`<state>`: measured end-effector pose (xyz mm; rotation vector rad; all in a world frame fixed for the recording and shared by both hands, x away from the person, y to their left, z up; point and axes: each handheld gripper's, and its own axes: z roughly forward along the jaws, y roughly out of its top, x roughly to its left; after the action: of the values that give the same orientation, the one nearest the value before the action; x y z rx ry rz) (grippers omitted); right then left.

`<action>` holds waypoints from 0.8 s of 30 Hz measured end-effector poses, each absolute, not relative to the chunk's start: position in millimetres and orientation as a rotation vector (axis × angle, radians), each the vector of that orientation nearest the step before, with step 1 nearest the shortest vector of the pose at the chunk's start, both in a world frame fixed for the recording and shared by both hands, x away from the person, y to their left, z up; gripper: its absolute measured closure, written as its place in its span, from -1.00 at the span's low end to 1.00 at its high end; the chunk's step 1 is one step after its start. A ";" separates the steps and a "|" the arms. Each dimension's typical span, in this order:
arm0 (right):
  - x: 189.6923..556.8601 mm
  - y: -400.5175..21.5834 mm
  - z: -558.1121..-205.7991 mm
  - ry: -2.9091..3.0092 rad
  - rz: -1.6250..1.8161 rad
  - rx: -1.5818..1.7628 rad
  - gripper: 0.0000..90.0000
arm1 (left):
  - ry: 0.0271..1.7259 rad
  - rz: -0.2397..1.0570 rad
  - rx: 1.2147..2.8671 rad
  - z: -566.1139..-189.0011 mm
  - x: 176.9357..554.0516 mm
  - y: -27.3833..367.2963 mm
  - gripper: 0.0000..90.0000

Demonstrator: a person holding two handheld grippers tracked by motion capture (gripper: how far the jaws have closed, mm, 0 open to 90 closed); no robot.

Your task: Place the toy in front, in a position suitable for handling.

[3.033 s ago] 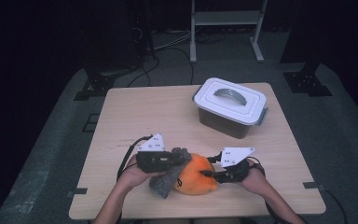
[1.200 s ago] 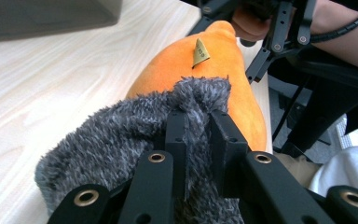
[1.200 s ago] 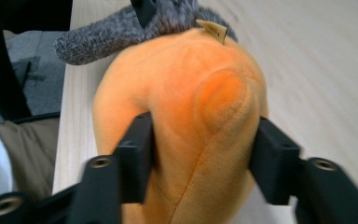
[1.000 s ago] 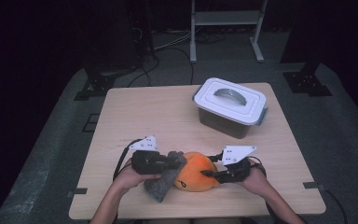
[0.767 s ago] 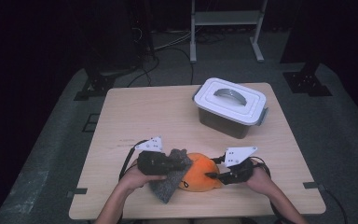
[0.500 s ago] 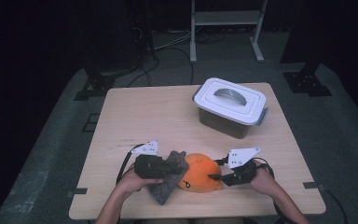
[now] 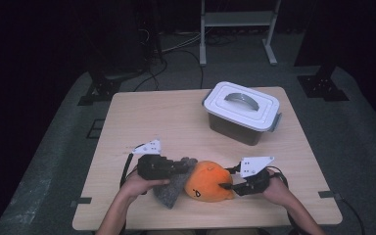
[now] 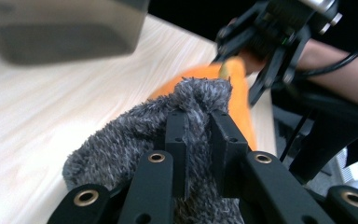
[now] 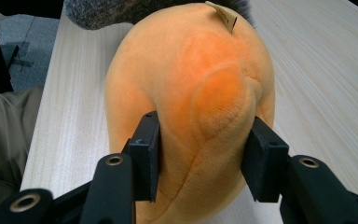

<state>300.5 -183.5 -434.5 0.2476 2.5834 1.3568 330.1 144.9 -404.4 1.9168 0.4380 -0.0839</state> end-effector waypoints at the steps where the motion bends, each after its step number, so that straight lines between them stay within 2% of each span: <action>1: 300.4 -183.8 -434.6 2.582 1.358 0.246 0.16 | 0.425 -0.081 1.924 -402.9 330.7 140.0 0.74; 6: 298.8 -186.4 -435.6 2.586 1.346 0.236 0.16 | 0.411 -0.112 1.953 -411.9 331.8 125.7 0.74; 19: 299.2 -185.7 -435.6 2.589 1.342 0.228 0.15 | 0.505 -0.105 2.027 -435.9 325.0 160.1 0.74; 24: 299.0 -183.9 -435.0 2.586 1.334 0.243 0.15 | 0.484 -0.104 2.006 -429.0 326.9 157.5 0.74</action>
<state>299.0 -183.9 -435.0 0.2428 2.5858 1.3337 326.9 157.5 -429.0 2.0058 0.4843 -0.1039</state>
